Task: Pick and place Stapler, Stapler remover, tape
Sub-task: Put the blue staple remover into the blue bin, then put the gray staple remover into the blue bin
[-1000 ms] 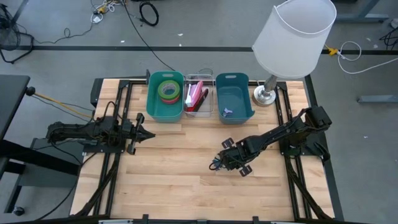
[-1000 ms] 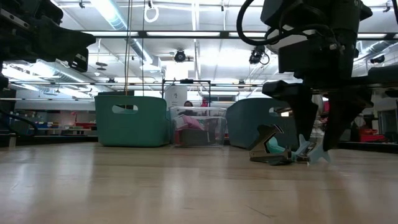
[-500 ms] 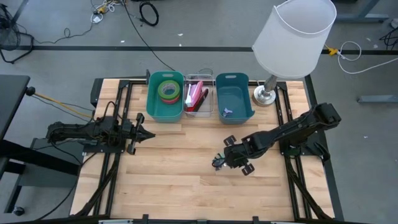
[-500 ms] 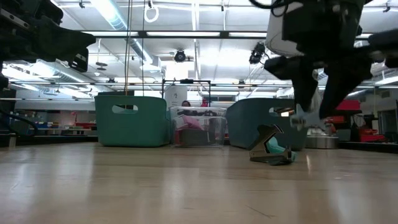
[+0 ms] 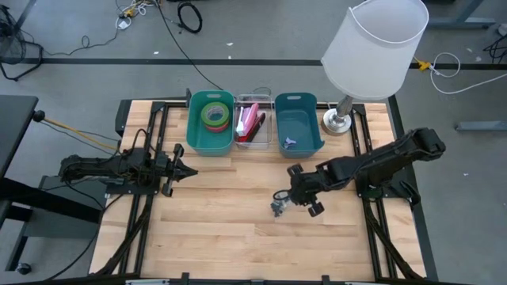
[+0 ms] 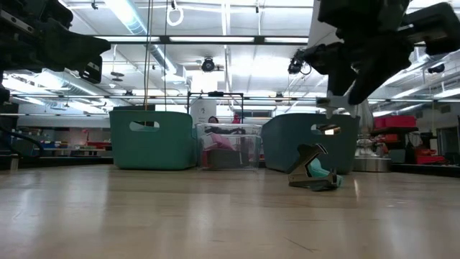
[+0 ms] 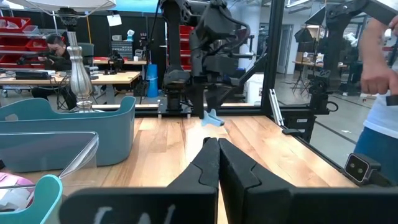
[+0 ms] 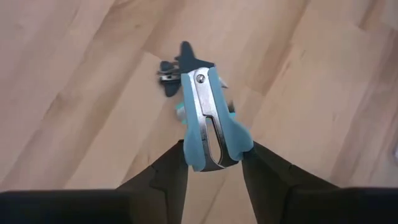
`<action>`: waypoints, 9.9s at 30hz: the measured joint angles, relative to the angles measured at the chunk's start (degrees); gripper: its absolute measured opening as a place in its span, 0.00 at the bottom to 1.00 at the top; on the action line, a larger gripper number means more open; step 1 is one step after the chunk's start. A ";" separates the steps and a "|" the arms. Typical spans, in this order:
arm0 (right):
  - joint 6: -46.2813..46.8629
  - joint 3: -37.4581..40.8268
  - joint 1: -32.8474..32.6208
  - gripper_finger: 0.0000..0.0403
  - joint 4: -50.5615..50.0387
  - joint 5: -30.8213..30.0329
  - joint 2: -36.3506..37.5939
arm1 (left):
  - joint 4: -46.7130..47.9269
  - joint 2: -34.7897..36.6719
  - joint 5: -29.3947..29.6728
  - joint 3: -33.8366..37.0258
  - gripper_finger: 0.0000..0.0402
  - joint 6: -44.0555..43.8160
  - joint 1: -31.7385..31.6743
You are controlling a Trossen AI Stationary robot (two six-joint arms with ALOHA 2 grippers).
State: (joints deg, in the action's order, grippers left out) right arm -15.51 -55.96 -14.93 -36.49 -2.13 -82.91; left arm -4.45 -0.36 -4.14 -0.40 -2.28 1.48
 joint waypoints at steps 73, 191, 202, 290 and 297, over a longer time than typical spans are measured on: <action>0.01 -0.09 45.02 0.36 -0.77 -4.66 0.05 | 0.02 0.00 0.00 0.00 0.01 0.00 -0.02; -0.50 -0.04 11.90 0.75 1.83 1.59 10.60 | 0.02 0.00 0.00 0.00 0.01 0.00 -0.01; -9.69 -0.04 5.72 0.75 3.93 1.54 10.60 | 0.02 0.00 0.00 0.02 0.01 -0.02 0.00; -46.86 20.35 -5.64 0.75 44.73 -1.89 -3.98 | 0.02 0.00 0.00 0.00 0.01 0.00 -0.02; -46.84 20.35 -4.22 0.75 47.29 -1.92 -6.76 | 0.02 0.00 -0.02 0.02 0.01 -0.02 -0.02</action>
State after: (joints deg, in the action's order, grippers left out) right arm -62.35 -35.62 -19.15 10.80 -4.05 -89.68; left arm -4.43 -0.36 -4.16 -0.38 -2.30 1.45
